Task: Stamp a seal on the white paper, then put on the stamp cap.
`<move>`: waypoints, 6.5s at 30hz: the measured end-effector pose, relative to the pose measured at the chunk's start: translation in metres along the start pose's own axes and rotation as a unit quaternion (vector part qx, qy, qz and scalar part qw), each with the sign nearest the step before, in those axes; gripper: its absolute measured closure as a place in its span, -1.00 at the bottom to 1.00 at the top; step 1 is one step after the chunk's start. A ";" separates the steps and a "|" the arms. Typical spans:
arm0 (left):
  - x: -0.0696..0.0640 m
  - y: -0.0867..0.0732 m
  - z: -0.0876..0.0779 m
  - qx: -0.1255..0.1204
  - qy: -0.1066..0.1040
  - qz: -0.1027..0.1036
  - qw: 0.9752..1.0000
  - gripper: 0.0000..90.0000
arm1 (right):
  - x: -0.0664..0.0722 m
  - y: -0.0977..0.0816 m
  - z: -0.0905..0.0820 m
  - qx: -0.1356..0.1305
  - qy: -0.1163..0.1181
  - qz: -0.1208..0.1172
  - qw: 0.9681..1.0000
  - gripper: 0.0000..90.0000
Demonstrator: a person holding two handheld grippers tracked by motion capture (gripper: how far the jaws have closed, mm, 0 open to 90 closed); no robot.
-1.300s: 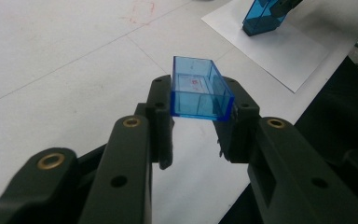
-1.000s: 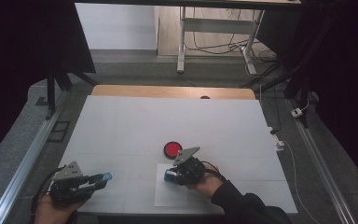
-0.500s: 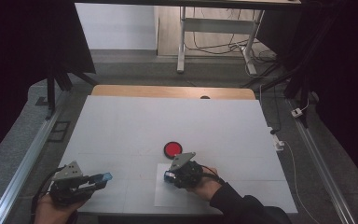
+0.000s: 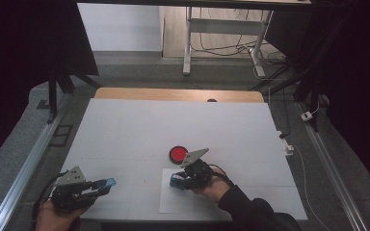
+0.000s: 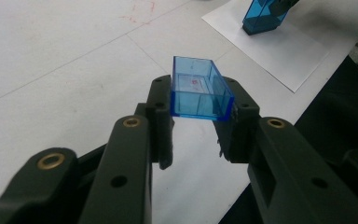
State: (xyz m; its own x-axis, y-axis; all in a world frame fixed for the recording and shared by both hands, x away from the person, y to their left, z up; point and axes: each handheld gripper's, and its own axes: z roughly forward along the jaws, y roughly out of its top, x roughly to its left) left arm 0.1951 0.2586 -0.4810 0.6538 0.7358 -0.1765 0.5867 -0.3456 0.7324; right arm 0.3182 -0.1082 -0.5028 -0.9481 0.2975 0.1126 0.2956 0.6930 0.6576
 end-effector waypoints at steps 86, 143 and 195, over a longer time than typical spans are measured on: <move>0.001 0.000 0.000 -0.002 -0.003 -0.001 1.000 0.52 | 0.012 0.024 -0.048 -0.059 -0.034 -0.035 0.997 0.56; -0.010 0.032 0.017 -0.020 -0.051 0.041 0.998 0.52 | 0.008 0.036 -0.081 -0.104 -0.021 -0.047 0.993 0.56; -0.043 0.116 0.108 -0.007 -0.183 0.168 0.969 0.52 | 0.006 0.043 -0.095 -0.126 0.013 -0.086 0.988 0.56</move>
State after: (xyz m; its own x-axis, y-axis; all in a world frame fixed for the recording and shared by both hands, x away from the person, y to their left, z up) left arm 0.2865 0.1240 -0.4598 0.9339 0.3266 -0.1454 0.3062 -0.5208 0.7969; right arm 0.3146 -0.1385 -0.4032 -0.9852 0.1716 -0.0001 0.0947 0.5445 0.8334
